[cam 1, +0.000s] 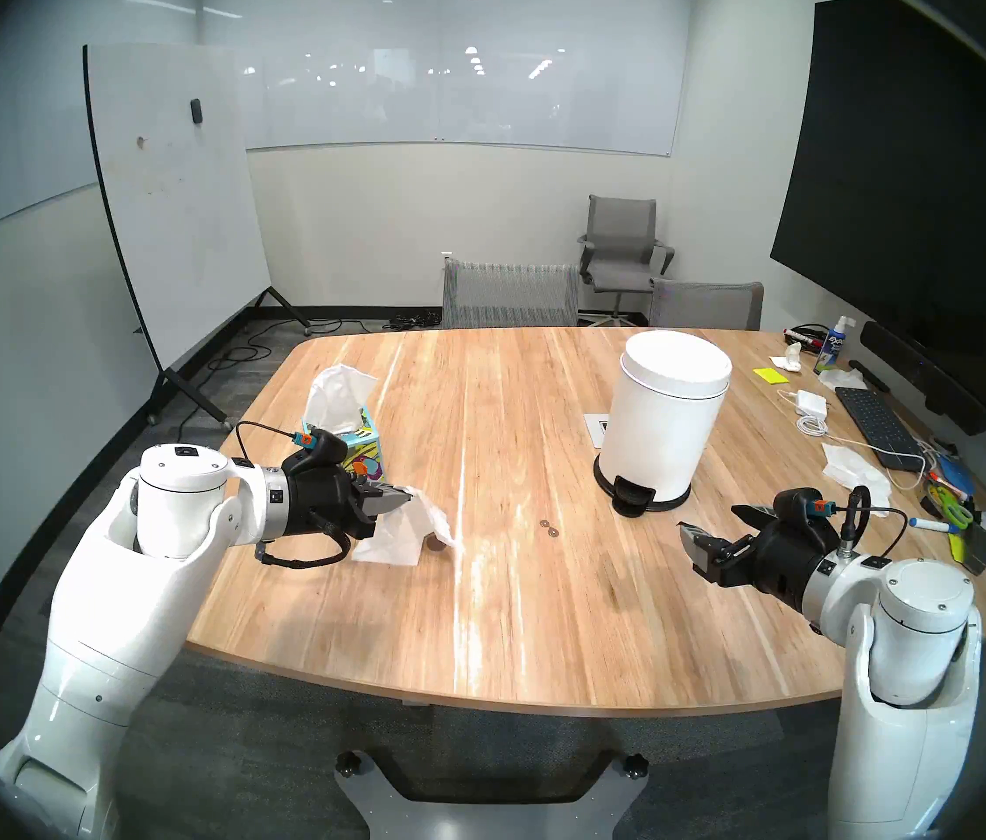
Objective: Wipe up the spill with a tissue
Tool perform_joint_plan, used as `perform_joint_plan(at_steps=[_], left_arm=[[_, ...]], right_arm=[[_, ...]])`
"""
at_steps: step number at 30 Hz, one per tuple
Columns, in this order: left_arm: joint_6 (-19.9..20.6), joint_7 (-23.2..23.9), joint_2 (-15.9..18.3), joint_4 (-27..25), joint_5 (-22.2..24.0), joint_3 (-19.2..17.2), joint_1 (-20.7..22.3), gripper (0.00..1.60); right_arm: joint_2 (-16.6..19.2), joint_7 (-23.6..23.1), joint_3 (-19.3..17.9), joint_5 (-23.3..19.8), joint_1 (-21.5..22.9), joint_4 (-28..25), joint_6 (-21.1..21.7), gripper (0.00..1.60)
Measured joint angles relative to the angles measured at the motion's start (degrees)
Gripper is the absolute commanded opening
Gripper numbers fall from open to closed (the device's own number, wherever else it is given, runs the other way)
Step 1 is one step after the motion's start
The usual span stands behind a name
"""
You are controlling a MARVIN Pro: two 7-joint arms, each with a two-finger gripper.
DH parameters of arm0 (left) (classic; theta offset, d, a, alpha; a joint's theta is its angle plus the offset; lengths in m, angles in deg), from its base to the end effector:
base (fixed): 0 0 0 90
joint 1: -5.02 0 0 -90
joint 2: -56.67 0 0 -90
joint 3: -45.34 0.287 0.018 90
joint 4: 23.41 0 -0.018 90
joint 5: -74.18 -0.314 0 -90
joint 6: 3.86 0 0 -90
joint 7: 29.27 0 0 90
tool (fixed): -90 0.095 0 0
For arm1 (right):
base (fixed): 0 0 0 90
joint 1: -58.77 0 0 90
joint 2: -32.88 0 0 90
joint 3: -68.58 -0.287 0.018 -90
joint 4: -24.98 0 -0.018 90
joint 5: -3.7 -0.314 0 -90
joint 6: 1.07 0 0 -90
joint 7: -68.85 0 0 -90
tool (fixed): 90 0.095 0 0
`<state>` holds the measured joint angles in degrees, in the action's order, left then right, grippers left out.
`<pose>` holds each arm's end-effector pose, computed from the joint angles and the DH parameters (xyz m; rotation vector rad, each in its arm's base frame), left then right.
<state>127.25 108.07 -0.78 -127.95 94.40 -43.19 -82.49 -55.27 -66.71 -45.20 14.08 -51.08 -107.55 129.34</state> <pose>0.3853 0.0472 -0.2244 2.1495 -0.8213 1.1804 0.2804 -0.0845 -0.1983 -2.4943 -0.4283 -1.6570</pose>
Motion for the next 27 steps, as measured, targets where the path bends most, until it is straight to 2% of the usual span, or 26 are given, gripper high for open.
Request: perform_joint_plan(at_steps=[14, 27], left_arm=[[-0.24, -0.87, -0.31, -1.67, -0.43, 1.39, -3.43, 0.0], [0.14, -2.69, -1.2, -2.22, -0.66, 3.04, -4.51, 0.0]], right_arm=[[0.0, 0.0, 0.0, 0.0, 0.0, 0.0, 0.0, 1.6], [0.0, 0.0, 0.0, 0.0, 0.0, 0.0, 0.0, 1.6]])
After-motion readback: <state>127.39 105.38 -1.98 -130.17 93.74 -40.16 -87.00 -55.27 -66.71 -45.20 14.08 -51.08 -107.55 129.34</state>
